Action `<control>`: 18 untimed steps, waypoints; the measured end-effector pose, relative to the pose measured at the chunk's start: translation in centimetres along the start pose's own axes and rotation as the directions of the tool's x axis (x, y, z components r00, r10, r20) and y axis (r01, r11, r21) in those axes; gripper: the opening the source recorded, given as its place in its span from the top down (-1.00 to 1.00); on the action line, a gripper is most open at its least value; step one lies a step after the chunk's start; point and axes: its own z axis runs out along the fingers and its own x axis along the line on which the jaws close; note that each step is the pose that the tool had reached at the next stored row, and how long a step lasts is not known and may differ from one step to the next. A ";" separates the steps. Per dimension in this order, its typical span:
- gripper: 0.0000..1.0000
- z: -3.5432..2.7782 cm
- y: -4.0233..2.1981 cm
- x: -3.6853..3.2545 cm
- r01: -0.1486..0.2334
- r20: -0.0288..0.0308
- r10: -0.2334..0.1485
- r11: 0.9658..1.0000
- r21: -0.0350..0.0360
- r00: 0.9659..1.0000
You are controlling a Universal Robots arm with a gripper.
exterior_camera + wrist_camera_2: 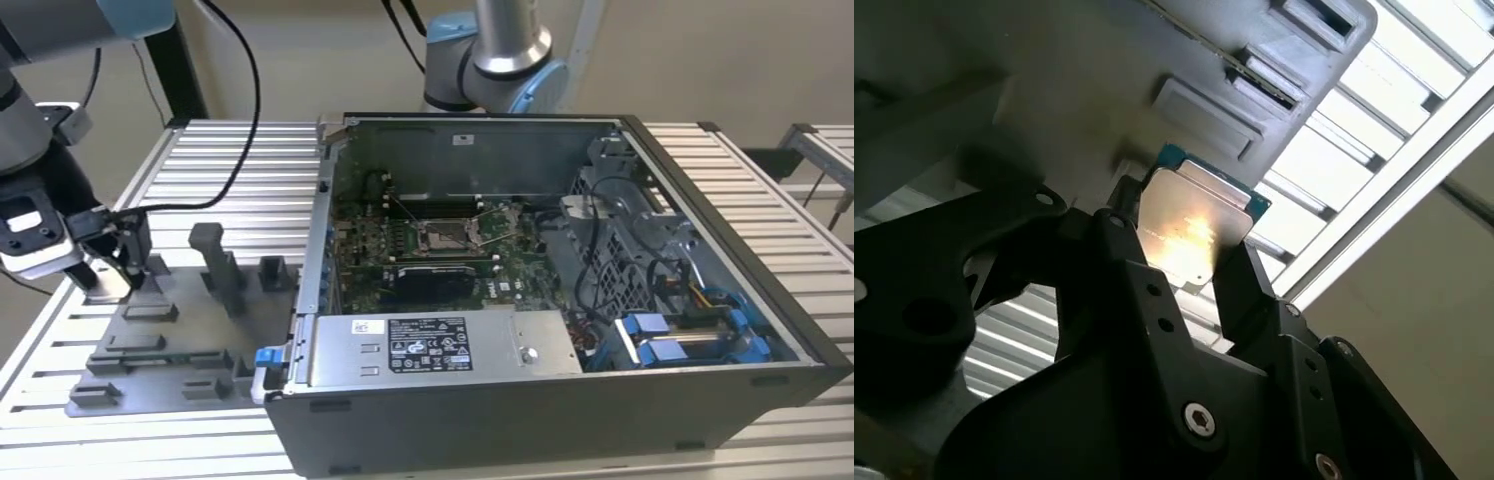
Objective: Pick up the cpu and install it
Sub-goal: 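Place the cpu into insertion slot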
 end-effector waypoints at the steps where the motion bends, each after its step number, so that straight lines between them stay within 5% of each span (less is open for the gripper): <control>1: 1.00 -0.20 0.01 -0.01 0.000 0.001 0.000 1.000 0.000 1.000; 13: 1.00 -3.24 0.25 -0.06 0.000 0.006 0.000 1.000 -0.001 1.000; 18: 1.00 -3.71 0.30 -0.06 -0.003 0.008 0.003 1.000 0.000 1.000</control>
